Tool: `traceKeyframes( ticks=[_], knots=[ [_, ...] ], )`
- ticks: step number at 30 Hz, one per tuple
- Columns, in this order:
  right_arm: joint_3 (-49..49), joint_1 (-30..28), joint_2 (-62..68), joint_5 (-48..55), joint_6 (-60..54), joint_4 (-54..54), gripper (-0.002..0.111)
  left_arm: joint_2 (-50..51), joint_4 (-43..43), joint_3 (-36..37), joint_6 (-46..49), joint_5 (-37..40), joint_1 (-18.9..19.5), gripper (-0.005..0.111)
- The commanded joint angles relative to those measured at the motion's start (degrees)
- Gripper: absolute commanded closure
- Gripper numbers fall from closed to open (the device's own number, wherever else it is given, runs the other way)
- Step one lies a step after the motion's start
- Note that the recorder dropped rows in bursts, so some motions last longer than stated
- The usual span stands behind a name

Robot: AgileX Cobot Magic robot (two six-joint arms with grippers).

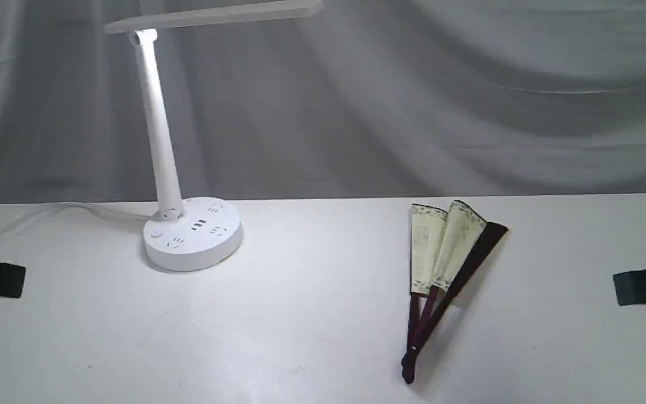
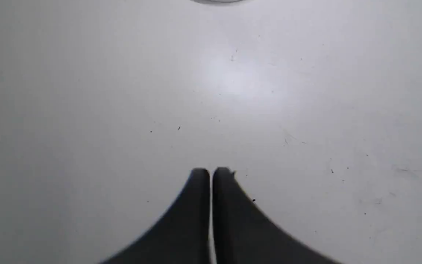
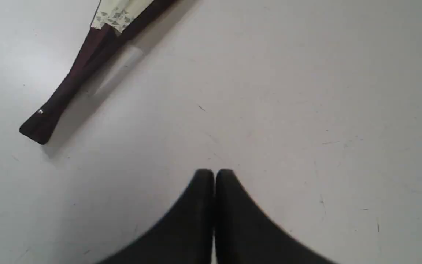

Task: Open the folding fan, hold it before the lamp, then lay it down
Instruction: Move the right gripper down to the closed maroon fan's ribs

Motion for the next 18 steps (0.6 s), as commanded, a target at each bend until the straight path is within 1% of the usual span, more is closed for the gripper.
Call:
traceKeyframes(
  ticks=[1, 2, 5, 7, 9, 11, 13, 15, 18],
  knots=[
    [-4.2, 0.1, 3.6, 2.8, -0.5, 0.8, 0.102, 3.8, 0.6, -3.0, -0.9, 2.1, -0.4, 0.107],
    [-4.9, 0.1, 4.4, 3.0, -0.5, 1.5, 0.1, 4.9, 0.6, -3.3, -0.9, 1.6, -0.4, 0.107],
    [-7.4, 0.1, 7.7, 2.4, -3.4, 4.2, 0.087, 7.7, 0.6, -3.7, 1.4, -2.1, -0.4, 0.107],
    [-8.8, 0.1, 10.4, 0.6, -5.7, 4.8, 0.078, 10.0, 0.7, -3.9, 3.2, -6.2, -0.4, 0.107],
    [-9.4, 0.1, 12.4, -2.1, -6.4, 4.8, 0.075, 12.1, 0.8, -3.9, 5.4, -9.1, -0.4, 0.106],
    [-9.7, 0.1, 14.5, -5.1, -6.4, 5.4, 0.074, 14.4, 0.8, -3.9, 6.8, -11.9, -0.4, 0.103],
    [-9.7, 0.1, 16.8, -7.6, -6.3, 5.6, 0.074, 16.2, 0.5, -3.9, 6.7, -12.5, -0.4, 0.101],
    [-9.7, 0.1, 19.0, -7.8, -6.3, 8.6, 0.074, 17.8, -0.9, -3.9, 6.6, -11.7, -0.4, 0.097],
    [-9.7, 0.1, 21.5, -5.3, -6.3, 12.1, 0.074, 19.4, -2.4, -3.9, 6.6, -10.1, -0.4, 0.09]
  ],
)
